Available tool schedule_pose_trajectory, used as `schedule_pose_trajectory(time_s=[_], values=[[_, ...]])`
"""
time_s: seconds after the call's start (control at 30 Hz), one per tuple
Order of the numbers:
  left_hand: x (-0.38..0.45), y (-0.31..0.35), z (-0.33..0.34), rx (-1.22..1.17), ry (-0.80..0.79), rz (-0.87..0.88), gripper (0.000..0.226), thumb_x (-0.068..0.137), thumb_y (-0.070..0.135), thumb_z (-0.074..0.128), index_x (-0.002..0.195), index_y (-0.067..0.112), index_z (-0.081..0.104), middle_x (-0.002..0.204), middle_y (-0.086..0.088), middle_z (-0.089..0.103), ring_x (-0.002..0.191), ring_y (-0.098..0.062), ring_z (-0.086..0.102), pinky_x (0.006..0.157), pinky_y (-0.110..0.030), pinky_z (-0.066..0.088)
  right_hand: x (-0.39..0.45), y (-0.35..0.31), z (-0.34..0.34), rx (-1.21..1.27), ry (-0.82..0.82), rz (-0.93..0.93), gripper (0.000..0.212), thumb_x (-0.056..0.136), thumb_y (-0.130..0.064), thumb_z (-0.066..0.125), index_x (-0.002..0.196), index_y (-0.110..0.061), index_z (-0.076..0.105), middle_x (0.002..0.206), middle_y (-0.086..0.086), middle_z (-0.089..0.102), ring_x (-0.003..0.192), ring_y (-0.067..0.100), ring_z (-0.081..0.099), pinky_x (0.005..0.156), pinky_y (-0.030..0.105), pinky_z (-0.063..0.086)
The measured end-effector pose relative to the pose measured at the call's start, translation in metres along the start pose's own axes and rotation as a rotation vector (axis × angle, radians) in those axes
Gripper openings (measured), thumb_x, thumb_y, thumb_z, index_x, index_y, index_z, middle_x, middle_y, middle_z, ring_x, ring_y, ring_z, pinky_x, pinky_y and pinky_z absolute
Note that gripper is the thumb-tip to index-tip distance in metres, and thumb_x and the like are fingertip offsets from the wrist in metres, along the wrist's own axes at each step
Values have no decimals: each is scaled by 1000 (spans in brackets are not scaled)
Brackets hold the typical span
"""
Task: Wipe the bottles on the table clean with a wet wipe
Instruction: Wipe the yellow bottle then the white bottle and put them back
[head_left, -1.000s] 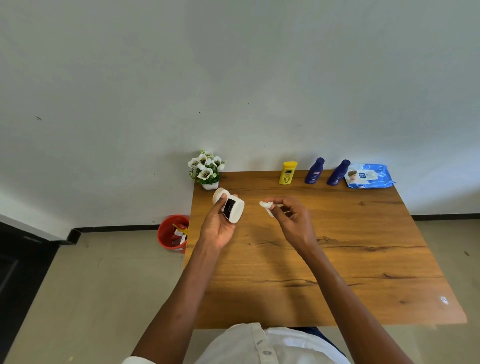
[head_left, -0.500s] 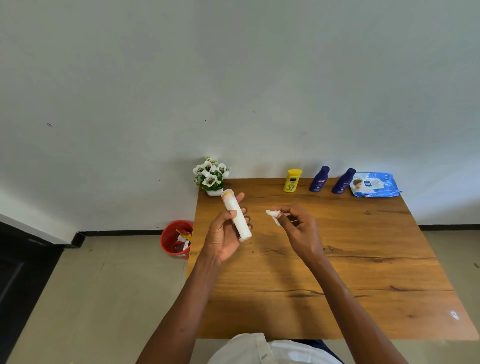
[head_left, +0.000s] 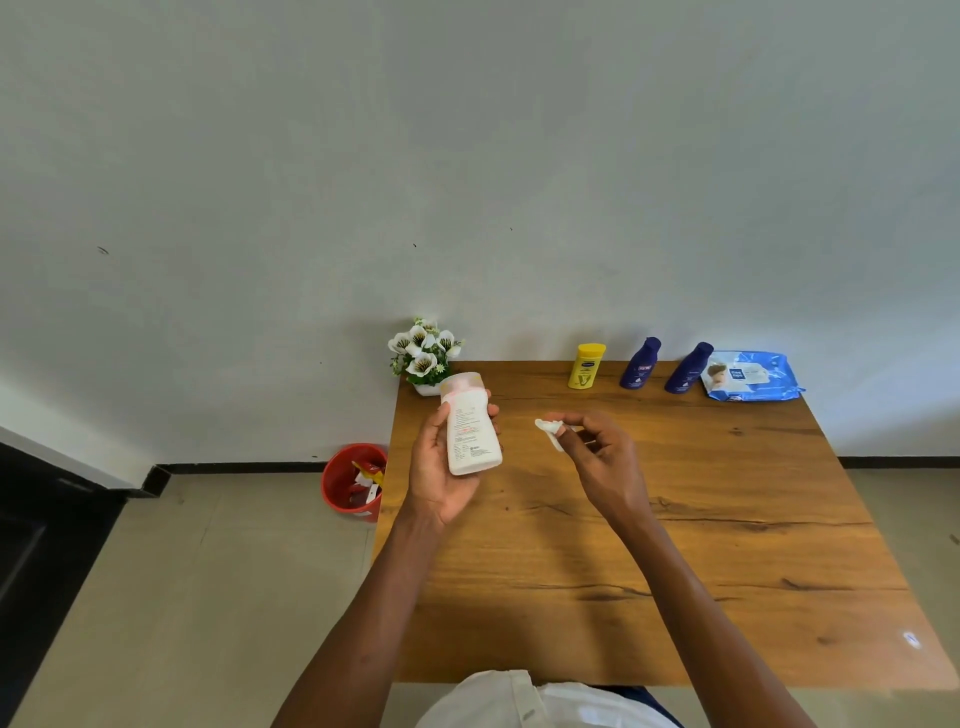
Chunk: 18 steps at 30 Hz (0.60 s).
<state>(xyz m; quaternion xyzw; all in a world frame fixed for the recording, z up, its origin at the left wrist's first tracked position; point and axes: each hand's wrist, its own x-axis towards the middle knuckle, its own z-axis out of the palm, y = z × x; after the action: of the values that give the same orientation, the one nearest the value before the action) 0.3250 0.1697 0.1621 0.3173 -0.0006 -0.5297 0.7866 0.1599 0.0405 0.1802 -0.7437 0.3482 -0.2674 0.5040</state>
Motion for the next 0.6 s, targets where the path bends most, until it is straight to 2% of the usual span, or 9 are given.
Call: schedule_pose_trajectory(time_s=[0.23,0.37,0.5,0.6], values=[[1,2,-1,112,-21,29,62,98,35,54,152,8,39,124,-18,61,108,-24,59,86,-36,54,0,-7,1,10,10,-18,19,97,-18,64,114,-18,72,109,4,67,93,22,62,73,34,54],[0,1,-2,141,-14,18,80,85,36,75,152,11,39,123,-17,60,110,-29,57,88,-39,51,-1,-15,5,32,23,-80,18,97,-18,64,112,-25,70,107,0,67,93,17,62,74,36,55],[-2,-3,2,172,1,9,91,76,47,82,150,12,42,118,-14,64,99,-26,62,80,-36,54,-2,-23,13,-97,65,-272,20,95,-16,65,114,-19,72,103,-4,64,88,9,60,68,29,53],[-4,-7,7,183,2,-3,84,77,54,79,146,17,50,117,-11,64,97,-22,62,80,-37,51,-2,-31,24,-176,100,-445,22,96,-17,64,117,-15,71,106,0,64,87,8,59,67,24,52]])
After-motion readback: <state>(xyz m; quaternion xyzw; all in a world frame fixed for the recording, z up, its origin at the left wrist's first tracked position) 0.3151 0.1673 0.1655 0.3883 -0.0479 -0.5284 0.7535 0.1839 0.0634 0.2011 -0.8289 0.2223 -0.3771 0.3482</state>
